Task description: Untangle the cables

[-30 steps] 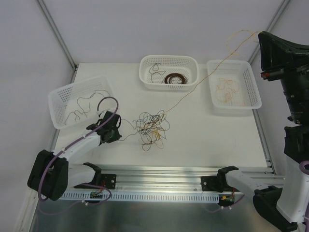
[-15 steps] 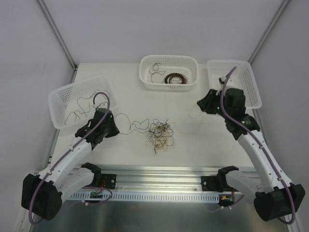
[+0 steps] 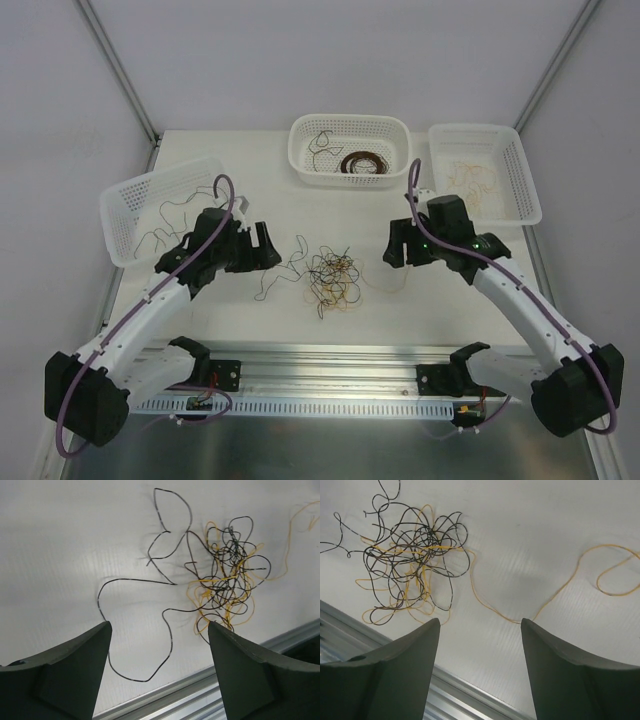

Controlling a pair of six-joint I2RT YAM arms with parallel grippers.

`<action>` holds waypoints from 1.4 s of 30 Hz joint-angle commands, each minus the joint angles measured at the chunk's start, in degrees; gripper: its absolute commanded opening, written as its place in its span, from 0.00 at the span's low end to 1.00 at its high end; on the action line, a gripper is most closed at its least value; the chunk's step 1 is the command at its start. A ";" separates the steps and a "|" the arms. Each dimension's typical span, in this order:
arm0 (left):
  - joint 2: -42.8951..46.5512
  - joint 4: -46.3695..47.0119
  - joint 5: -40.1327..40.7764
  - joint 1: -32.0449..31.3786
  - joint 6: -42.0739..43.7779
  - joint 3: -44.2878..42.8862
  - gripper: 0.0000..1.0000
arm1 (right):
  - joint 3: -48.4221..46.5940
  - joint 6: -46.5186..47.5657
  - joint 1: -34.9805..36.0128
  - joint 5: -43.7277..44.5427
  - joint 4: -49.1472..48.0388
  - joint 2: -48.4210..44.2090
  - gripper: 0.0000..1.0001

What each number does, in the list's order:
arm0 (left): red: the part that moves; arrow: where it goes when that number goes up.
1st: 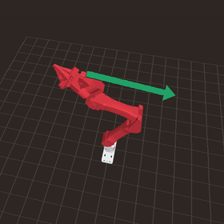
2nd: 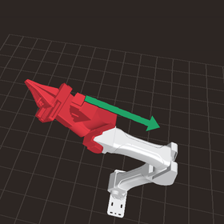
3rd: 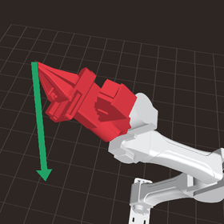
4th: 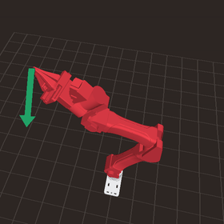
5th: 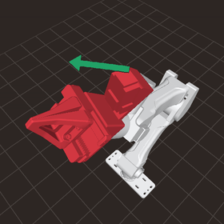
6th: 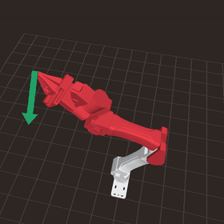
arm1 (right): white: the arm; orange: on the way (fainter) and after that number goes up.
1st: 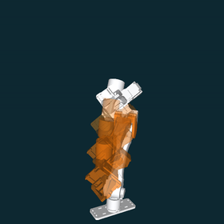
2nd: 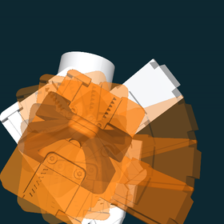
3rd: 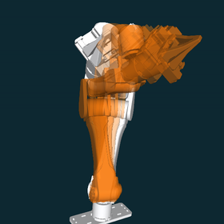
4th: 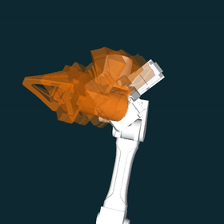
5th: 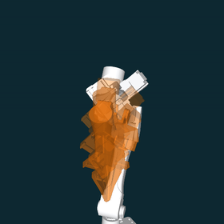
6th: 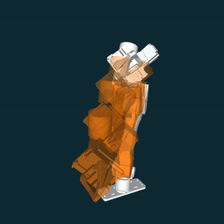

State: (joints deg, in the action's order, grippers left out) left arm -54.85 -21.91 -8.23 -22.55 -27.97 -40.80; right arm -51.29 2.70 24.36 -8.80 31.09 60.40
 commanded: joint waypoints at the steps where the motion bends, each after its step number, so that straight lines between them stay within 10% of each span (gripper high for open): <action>1: -4.02 4.67 -5.74 -3.19 0.29 -3.85 0.78 | -3.99 4.85 1.83 -5.52 -3.66 5.59 0.70; 18: -37.59 6.71 -11.98 -10.59 1.25 -23.71 0.69 | -6.98 12.95 2.80 -18.36 -18.87 31.17 0.66; 31: -46.75 6.79 -17.70 -11.82 0.11 -28.28 0.47 | -6.46 13.74 2.89 -25.30 -24.58 38.03 0.62; 37: -46.49 6.62 -14.90 -11.91 0.37 -28.20 0.03 | -6.11 14.87 2.97 -27.06 -22.74 36.29 0.24; 42: -42.11 6.62 -8.04 -10.95 1.25 -27.32 0.00 | -5.84 16.02 2.89 -25.75 -17.12 26.89 0.01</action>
State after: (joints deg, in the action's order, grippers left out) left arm -101.65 -15.46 -20.80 -34.04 -27.57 -67.29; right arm -56.23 16.71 27.00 -32.80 11.53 95.42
